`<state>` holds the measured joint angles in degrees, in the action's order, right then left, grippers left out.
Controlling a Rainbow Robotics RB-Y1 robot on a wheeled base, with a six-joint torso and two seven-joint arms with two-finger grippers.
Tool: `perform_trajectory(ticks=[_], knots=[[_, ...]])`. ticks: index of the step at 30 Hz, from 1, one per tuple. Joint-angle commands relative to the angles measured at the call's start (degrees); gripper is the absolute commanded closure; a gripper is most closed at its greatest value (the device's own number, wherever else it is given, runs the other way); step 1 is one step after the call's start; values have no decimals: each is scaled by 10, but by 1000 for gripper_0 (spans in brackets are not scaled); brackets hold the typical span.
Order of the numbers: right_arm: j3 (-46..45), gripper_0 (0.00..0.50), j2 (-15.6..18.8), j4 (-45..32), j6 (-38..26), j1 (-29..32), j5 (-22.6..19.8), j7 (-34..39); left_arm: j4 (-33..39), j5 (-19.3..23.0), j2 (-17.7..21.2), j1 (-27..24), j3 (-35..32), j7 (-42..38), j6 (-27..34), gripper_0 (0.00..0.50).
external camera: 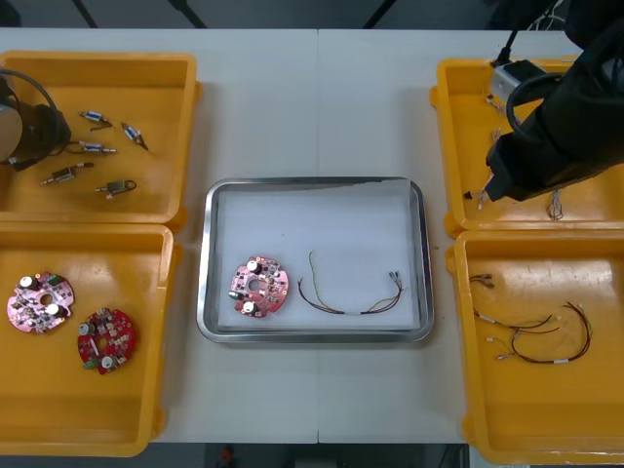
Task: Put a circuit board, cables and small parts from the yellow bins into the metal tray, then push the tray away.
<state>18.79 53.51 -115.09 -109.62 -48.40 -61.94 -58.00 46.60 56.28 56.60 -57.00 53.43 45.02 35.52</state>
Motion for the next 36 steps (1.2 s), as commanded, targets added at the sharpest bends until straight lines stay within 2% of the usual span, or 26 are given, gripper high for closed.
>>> perform_trajectory(ticks=[1, 5, 6, 7, 8, 9, 10, 11, 13, 20, 22, 27, 30, 36], knots=[[-40, 0, 24, 45, -4, 1, -3, 32, 6, -5, -10, 1, 3, 32, -6, 0], [-64, 0, 24, 92, -4, 1, 10, 44, 6, -6, -11, 1, 3, 33, -6, 0], [-70, 0, 24, 107, -4, 1, 16, 45, 6, -6, -11, 1, 3, 34, -6, 16], [-75, 0, 24, 121, -4, 1, 21, 46, 6, -10, -12, 1, 3, 34, -6, 105], [-77, 0, 25, 127, -4, 1, 23, 46, 6, -13, -12, 1, 3, 33, -6, 162], [-82, 0, 24, 140, -4, 1, 30, 48, 6, -14, -14, 1, 3, 32, -6, 287], [-84, 0, 24, 147, -4, 1, 33, 49, 6, -14, -14, 1, 3, 32, -6, 359], [-87, 0, 24, 159, -4, 1, 40, 51, 6, -16, -14, 1, 3, 32, -6, 453], [-89, 0, 24, 179, 0, 1, 58, 55, 6, -21, -14, 1, 3, 33, -6, 500], [-89, 0, 23, 224, 6, 1, 105, 60, 6, -24, -14, 1, 3, 34, -14, 500], [-89, 0, 18, 250, 16, 1, 120, 62, 10, -43, -13, -2, 3, 33, -14, 500], [-99, 0, 4, 296, 32, 0, 147, 68, 12, -44, 0, -24, 2, 31, -11, 500], [-111, 0, -10, 318, 40, 0, 162, 70, 16, -44, 6, -36, -10, 31, 13, 500], [-151, 0, -52, 360, 74, 0, 212, 68, 50, -43, 21, -51, -72, 37, 105, 500]])
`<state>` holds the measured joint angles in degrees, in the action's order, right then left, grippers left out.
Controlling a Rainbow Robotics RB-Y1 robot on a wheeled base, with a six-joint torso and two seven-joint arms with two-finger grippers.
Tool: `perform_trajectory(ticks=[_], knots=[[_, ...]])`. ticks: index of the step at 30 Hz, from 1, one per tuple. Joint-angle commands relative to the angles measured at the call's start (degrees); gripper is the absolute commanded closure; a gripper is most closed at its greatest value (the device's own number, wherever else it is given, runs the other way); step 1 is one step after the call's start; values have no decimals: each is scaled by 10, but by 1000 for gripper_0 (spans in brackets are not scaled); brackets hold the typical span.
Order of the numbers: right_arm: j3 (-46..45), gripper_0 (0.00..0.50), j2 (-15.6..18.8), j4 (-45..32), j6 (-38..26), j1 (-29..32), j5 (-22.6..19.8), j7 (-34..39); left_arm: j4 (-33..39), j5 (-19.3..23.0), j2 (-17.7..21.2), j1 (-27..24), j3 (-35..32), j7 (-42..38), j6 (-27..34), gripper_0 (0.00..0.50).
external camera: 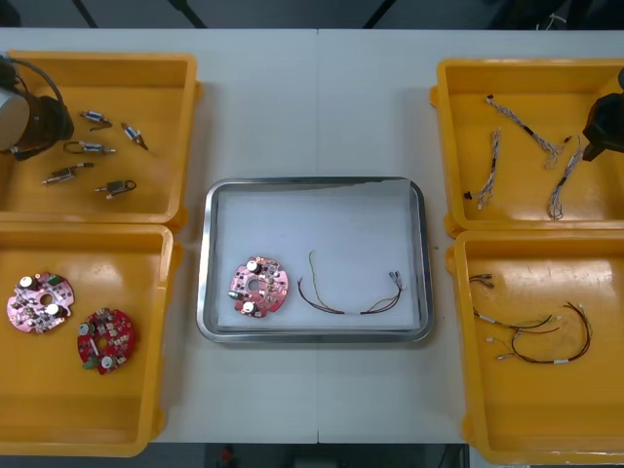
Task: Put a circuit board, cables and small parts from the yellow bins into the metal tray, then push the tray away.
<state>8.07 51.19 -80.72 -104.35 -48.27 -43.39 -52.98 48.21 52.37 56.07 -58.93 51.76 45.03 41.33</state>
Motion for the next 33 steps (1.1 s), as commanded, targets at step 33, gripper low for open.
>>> perform_trajectory(ticks=[33], knots=[[-88, 0, -115, 221, 220, -2, 121, -9, 377, 142, 147, -33, -154, -150, 379, 500]])
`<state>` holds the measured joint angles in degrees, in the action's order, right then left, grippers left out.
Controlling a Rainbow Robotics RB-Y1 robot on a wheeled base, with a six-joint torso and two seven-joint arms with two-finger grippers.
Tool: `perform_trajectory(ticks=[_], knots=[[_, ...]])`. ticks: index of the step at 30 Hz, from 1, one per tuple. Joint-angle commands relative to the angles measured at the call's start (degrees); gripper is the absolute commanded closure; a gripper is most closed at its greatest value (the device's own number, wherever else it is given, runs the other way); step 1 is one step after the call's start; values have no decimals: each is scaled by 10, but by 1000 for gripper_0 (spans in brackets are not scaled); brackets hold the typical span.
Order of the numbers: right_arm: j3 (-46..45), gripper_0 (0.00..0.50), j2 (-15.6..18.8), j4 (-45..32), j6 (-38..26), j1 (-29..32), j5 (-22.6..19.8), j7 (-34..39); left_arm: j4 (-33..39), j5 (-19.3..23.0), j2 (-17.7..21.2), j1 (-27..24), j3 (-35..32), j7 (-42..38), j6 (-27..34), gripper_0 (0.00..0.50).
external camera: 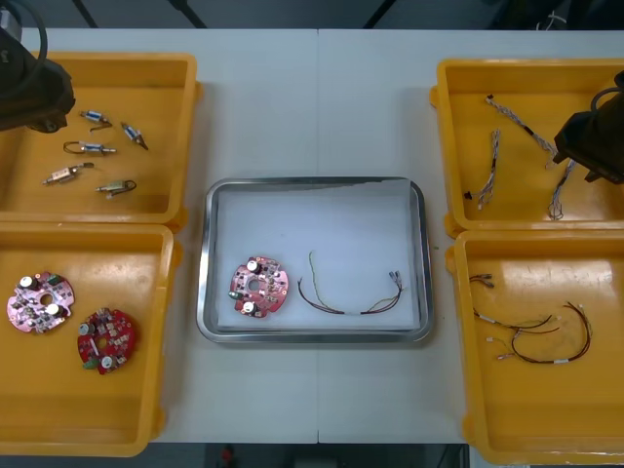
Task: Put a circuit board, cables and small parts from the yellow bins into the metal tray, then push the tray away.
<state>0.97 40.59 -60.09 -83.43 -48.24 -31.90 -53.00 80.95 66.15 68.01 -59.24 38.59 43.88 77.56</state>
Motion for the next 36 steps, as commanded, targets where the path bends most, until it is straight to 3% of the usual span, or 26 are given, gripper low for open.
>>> perform_trajectory(ticks=[1, 8, 20, 29, 36], knots=[[-17, 0, -9, 18, 12, -2, 5, -10, 56, 4, 27, -31, -22, -148, 20, 500], [-17, 0, -15, 37, 15, -2, 4, -12, 141, -15, -2, -30, -22, -281, 49, 500], [-17, 0, -22, 67, 34, -2, 2, -14, 255, -98, -73, -12, -22, -483, 119, 500], [-17, 0, -25, 83, 47, -2, 1, -15, 318, -181, -142, 27, -18, -598, 141, 500], [-17, 0, -31, 104, 56, -2, 0, -16, 343, -284, -194, 62, 24, -626, 141, 500]])
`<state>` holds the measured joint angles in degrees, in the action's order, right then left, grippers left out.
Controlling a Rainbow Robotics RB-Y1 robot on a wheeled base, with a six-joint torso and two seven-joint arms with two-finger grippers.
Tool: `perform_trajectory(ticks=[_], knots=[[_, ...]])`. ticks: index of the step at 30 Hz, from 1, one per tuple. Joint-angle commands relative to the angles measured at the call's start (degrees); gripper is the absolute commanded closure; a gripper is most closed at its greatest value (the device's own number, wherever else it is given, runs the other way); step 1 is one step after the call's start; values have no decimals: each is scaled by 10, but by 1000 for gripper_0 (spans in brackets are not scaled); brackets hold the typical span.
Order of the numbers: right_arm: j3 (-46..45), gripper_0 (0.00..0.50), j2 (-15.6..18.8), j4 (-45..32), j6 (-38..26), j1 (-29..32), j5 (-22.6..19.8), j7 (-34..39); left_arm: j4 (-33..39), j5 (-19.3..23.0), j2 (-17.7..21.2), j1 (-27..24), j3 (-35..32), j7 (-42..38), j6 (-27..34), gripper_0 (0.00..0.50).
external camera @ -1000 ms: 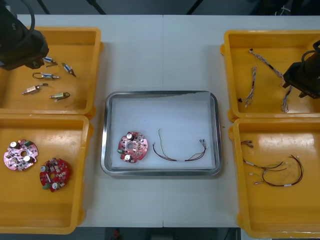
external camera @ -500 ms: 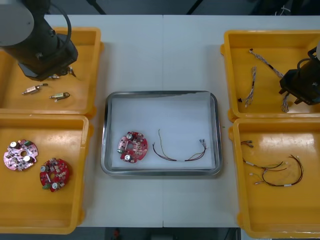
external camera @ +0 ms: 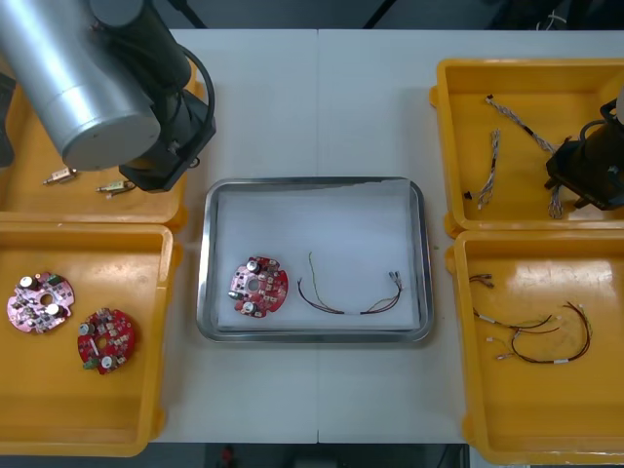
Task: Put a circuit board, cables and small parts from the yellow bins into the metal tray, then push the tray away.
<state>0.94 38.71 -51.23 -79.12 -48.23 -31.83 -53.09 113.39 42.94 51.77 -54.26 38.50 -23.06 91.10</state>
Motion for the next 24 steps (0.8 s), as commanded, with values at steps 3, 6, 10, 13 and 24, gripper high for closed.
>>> perform_trajectory(ticks=[3, 6, 10, 13, 24], knots=[[-11, 0, -13, 23, 16, -2, -2, -17, 12, -88, -52, 13, 49, 21, 6, 499], [-3, 0, -13, 23, 16, -2, -4, -17, -5, -101, -77, 14, 61, 17, 6, 498], [-2, 348, -14, 23, 17, -2, -5, -18, -29, -117, -111, 18, 69, 12, 6, 497], [-2, 500, -15, 23, 15, -2, -6, -19, -50, -145, -142, 29, 70, 14, 6, 497], [-3, 500, -6, -23, -8, -2, 2, -48, -110, -189, -183, 37, 133, 11, -8, 499]])
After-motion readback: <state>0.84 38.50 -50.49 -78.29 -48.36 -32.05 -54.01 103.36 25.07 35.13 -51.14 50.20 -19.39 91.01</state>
